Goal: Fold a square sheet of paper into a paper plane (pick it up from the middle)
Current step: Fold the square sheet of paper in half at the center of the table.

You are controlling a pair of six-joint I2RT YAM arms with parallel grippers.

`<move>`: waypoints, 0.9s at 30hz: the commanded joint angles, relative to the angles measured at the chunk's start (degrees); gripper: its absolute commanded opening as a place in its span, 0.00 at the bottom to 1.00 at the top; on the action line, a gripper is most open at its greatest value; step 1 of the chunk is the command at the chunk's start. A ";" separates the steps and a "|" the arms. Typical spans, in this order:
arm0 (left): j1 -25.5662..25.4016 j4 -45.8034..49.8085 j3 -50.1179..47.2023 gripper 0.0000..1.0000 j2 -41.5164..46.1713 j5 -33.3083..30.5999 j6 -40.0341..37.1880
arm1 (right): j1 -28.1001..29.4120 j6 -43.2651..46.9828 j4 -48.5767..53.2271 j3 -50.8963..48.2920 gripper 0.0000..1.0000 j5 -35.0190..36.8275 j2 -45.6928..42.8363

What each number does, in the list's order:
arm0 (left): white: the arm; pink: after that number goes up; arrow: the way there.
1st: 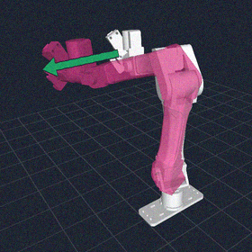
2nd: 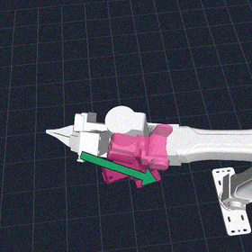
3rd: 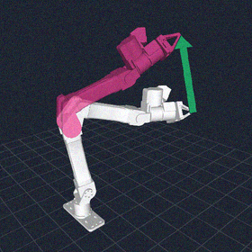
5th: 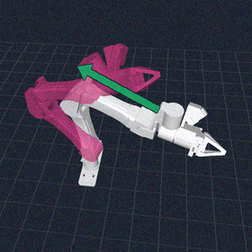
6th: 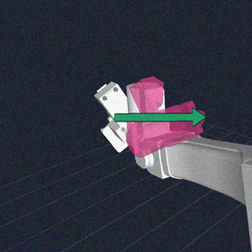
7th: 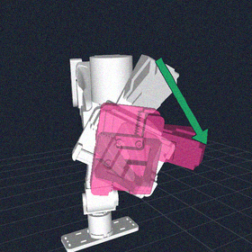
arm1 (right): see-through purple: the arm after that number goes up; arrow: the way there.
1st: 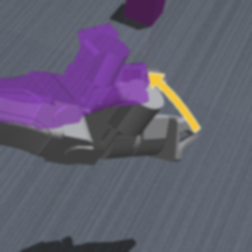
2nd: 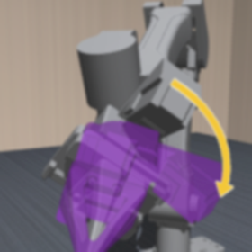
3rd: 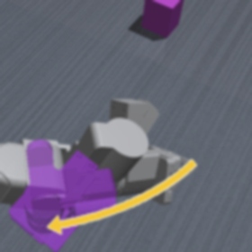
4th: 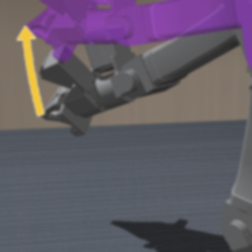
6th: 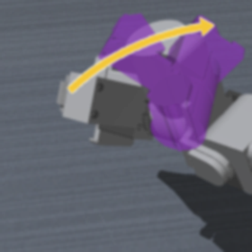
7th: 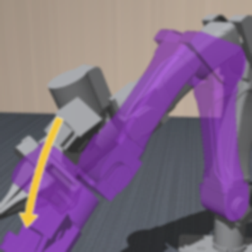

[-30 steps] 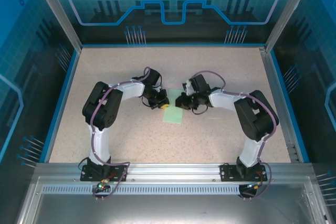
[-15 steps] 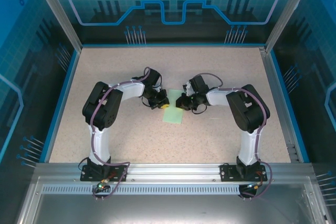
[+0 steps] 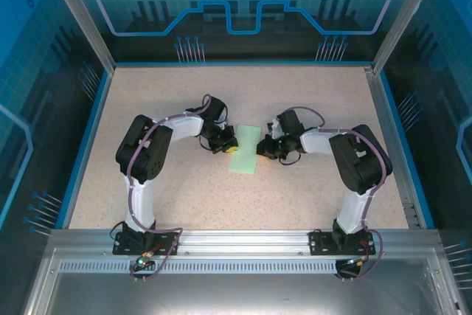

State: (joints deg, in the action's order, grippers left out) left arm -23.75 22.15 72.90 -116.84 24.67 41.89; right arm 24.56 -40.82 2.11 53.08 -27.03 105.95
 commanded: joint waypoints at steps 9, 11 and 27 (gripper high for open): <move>-0.68 5.37 -3.33 0.01 -4.98 -8.34 0.47 | 3.63 0.44 4.17 2.00 0.10 0.08 1.88; -0.69 5.36 -3.51 0.01 -4.97 -8.49 0.54 | 3.50 1.15 6.35 1.79 0.10 1.44 1.85; -0.68 4.76 -3.91 0.01 -4.95 -8.45 0.74 | 6.13 2.70 5.69 1.46 0.10 -1.70 0.46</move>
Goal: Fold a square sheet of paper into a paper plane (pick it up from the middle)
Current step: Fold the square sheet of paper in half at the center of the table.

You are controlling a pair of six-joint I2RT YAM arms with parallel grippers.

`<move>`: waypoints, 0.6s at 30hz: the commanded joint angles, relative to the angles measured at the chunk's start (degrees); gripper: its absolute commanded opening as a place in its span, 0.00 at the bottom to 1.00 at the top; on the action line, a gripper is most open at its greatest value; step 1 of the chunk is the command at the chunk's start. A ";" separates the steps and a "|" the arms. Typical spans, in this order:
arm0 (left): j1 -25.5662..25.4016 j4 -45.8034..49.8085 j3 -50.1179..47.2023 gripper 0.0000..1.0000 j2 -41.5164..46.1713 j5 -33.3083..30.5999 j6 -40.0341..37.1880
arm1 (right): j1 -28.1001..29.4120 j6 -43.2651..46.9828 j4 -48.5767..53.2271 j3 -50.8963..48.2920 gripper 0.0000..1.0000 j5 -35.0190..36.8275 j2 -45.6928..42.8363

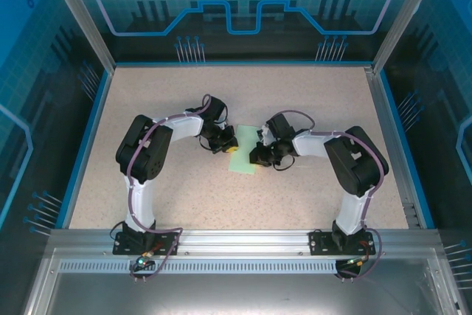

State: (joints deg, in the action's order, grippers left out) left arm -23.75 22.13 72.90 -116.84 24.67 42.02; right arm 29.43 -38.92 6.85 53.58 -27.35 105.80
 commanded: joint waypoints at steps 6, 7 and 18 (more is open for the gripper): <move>-0.67 4.68 -4.27 0.01 -4.98 -8.58 0.70 | 2.03 1.35 2.00 -1.27 0.10 -1.30 0.95; -0.72 4.65 -4.39 0.01 -4.97 -8.58 0.74 | 2.08 1.90 2.60 -2.11 0.10 -1.38 0.34; -0.61 3.89 -4.28 0.02 -4.50 -8.10 0.80 | 1.48 5.48 8.36 -7.20 0.10 -0.25 -7.01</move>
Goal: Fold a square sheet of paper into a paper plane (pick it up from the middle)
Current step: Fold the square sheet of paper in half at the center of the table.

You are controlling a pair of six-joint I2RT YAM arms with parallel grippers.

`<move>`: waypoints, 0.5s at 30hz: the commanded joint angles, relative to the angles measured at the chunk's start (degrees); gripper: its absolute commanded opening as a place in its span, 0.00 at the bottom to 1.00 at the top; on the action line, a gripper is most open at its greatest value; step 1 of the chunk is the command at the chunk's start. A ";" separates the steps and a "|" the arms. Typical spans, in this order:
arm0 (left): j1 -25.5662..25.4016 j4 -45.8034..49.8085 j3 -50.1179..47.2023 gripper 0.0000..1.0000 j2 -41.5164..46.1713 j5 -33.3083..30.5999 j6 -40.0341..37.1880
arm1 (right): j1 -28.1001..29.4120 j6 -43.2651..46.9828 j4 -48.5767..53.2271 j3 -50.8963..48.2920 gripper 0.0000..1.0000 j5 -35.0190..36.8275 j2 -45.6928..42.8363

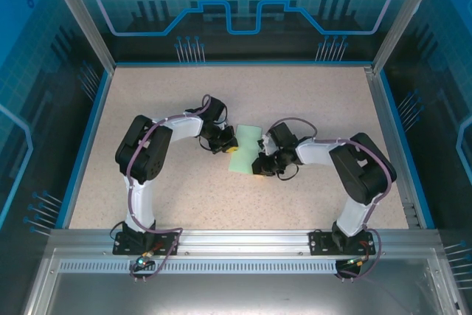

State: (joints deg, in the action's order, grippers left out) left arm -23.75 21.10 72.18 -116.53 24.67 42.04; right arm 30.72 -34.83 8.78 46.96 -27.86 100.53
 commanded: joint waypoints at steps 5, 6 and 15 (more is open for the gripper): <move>-0.77 3.56 -1.84 0.06 -2.95 -5.21 -0.19 | -1.90 -1.20 4.74 4.74 0.11 5.79 -6.20; -0.85 2.87 -1.41 0.08 -2.22 -3.72 -0.65 | -2.33 -1.76 4.59 5.93 0.11 7.59 -6.22; -0.63 3.42 2.79 0.32 5.08 -2.04 -0.51 | -4.22 -4.08 10.10 19.06 0.12 16.03 3.51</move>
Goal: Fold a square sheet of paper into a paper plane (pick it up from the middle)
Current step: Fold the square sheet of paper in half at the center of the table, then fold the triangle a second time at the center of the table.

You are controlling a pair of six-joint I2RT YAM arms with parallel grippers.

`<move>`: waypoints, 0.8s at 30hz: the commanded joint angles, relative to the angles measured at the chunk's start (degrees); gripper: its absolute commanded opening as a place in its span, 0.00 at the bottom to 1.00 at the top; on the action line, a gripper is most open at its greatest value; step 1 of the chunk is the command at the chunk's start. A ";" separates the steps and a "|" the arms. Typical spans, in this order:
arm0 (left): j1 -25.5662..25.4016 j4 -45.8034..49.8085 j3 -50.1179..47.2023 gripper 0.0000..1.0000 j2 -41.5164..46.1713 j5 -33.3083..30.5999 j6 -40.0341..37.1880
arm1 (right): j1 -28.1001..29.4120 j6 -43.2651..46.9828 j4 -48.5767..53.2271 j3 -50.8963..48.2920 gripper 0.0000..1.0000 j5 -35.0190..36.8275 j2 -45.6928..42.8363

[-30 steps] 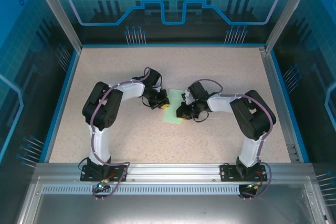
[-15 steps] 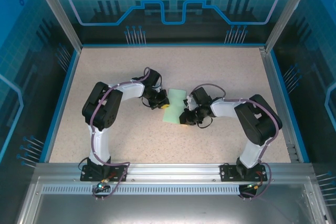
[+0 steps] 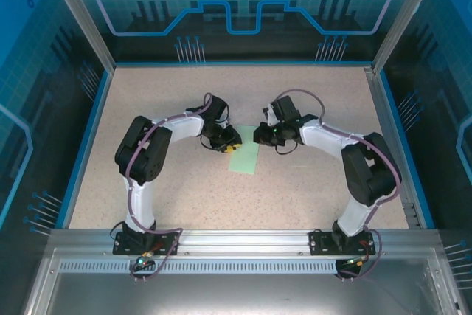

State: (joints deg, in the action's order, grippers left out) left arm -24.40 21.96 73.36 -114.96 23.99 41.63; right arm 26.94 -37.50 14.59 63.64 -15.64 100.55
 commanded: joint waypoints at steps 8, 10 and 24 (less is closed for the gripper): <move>2.62 1.37 -4.20 0.42 7.83 -2.36 3.10 | 0.00 -1.66 6.81 10.86 0.21 3.59 13.23; 3.00 1.49 -5.08 0.42 8.45 -2.45 3.46 | 0.10 -1.27 8.00 12.52 0.21 4.53 14.55; 3.57 -2.25 -11.67 0.54 11.30 0.27 8.35 | -0.20 7.78 9.89 21.63 0.19 -0.33 23.81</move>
State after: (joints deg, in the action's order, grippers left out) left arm -21.15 20.99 63.42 -105.82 22.15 47.75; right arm 26.94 -33.23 22.09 83.33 -14.09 121.93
